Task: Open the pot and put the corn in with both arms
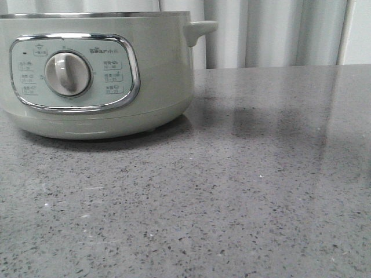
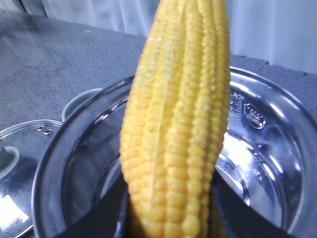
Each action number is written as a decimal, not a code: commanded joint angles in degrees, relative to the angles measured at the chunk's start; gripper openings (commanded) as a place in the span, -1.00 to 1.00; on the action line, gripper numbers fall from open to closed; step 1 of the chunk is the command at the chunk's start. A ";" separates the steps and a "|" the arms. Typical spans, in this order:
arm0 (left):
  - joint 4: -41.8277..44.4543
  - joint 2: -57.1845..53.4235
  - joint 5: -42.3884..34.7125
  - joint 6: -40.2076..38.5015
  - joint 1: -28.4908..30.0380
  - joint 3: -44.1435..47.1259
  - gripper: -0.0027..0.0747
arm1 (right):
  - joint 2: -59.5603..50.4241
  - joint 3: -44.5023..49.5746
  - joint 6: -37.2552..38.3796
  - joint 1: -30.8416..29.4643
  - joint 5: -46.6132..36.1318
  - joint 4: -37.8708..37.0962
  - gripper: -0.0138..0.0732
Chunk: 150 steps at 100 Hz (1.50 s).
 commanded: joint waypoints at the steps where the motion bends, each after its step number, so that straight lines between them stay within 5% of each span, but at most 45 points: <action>1: -2.36 0.40 -0.99 0.19 -0.95 -1.99 -0.98 | 1.70 -4.34 -0.29 0.10 -3.27 -0.09 -0.71; 23: 1.11 -3.82 2.94 1.47 -1.04 -1.99 -0.98 | 5.16 -5.66 -0.29 -0.29 1.33 -0.21 0.46; 33: 3.02 -6.51 2.94 1.47 -1.04 -1.99 -0.98 | 4.09 -5.78 -0.29 -0.29 2.66 -0.21 0.70; 48: 5.83 -10.19 3.51 1.47 -1.04 -1.99 -0.98 | -1.98 -5.67 -0.29 -0.29 6.04 -0.21 0.46; 65: 12.45 -14.78 10.04 1.47 -1.04 -1.99 -0.98 | -13.63 -3.67 -0.29 -0.29 14.03 -0.94 -0.53; 74: 16.63 -16.98 15.78 1.47 -1.04 -1.99 -0.98 | -21.63 1.26 -0.29 -0.18 16.00 -2.00 -0.81; 113: 17.01 -18.14 22.39 1.47 -1.04 -1.99 -0.98 | -58.47 33.65 -0.29 -0.18 15.76 -8.99 -0.80; 150: 17.01 -18.14 22.39 1.47 -1.04 -1.99 -0.98 | -73.21 39.53 -0.29 -0.18 14.65 -8.97 -0.80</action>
